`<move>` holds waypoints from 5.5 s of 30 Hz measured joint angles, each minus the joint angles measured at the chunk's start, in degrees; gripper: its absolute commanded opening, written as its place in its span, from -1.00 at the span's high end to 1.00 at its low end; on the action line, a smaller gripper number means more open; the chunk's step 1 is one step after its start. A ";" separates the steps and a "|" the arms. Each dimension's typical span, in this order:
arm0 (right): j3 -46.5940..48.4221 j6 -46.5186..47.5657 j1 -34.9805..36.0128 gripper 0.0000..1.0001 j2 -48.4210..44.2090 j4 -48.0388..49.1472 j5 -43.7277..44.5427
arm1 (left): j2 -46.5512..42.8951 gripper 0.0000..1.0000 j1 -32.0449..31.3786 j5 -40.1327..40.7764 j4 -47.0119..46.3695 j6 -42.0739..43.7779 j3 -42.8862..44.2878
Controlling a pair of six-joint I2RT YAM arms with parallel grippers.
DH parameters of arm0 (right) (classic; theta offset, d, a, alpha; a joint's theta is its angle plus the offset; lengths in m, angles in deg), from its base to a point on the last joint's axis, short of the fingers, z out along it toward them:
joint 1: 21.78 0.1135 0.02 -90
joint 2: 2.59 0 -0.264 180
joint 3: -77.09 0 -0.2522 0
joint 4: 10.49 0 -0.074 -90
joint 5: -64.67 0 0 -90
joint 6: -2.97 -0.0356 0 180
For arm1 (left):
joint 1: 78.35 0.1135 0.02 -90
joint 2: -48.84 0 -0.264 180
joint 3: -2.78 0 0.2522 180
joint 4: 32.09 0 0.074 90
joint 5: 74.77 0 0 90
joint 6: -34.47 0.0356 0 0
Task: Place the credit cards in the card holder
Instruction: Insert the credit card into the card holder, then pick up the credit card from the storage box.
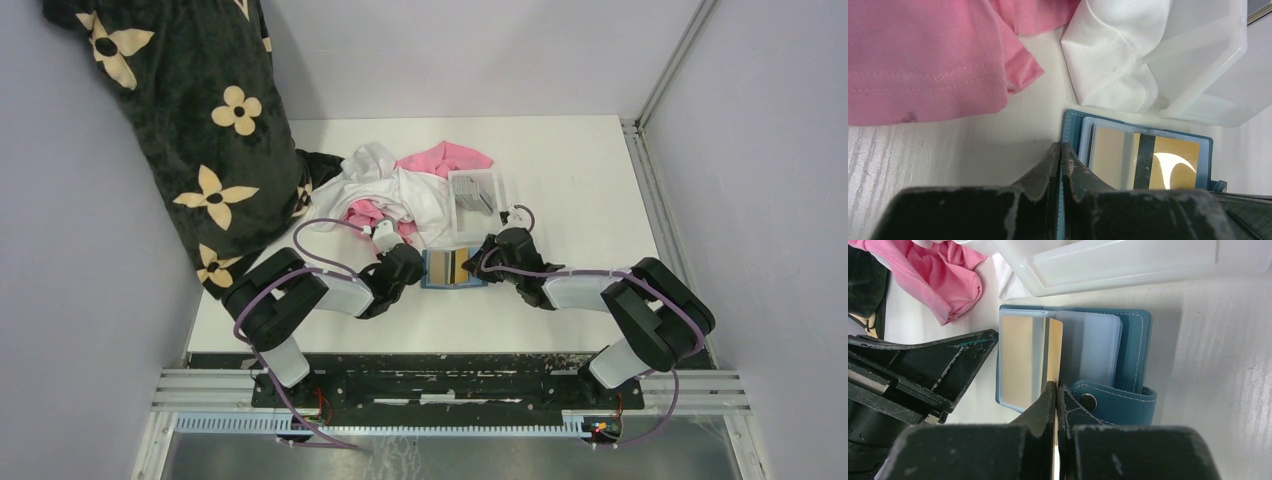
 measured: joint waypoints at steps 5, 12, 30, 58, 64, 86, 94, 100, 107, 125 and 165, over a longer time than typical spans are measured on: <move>-0.68 -0.20 -0.02 0.98 0.00 0.92 -0.20 | 0.24 0.80 0.00 0.02 -0.11 0.00 0.17; -1.55 -0.79 -0.02 0.98 0.02 1.86 -1.29 | 0.83 0.80 0.00 0.02 -0.66 0.00 0.52; -1.81 -1.62 1.20 0.98 1.03 2.82 2.38 | 2.21 0.83 -0.26 0.44 -2.43 0.00 1.03; -3.54 -5.81 3.32 0.98 2.32 7.34 8.41 | 3.58 0.85 -1.68 2.69 -4.87 -0.68 0.90; -3.32 -6.03 4.28 0.98 2.91 7.89 9.60 | 3.80 0.86 -2.23 3.78 -5.11 -0.74 0.87; 6.82 -0.09 10.05 -0.13 1.99 -12.61 16.22 | 2.16 0.87 -5.29 1.33 -5.46 -2.08 -0.96; 12.76 3.23 11.56 -0.34 3.63 -22.56 17.31 | 2.01 0.87 -5.38 -0.90 -7.69 -2.10 -2.19; 16.28 5.79 13.92 -0.57 4.81 -27.80 19.08 | 1.44 0.87 -5.42 -2.16 -8.87 -2.10 -3.41; 19.61 7.32 15.34 -0.52 7.17 -32.33 21.27 | 1.38 0.87 -5.55 -3.13 -9.79 -2.10 -3.93; 24.50 8.87 19.30 -0.52 10.14 -39.26 29.03 | 1.25 0.87 -5.57 -4.96 -15.28 -4.39 -7.63; 43.93 28.24 2.14 -0.66 8.41 -41.70 25.70 | -9.92 0.64 3.65 -2.19 13.29 4.90 7.76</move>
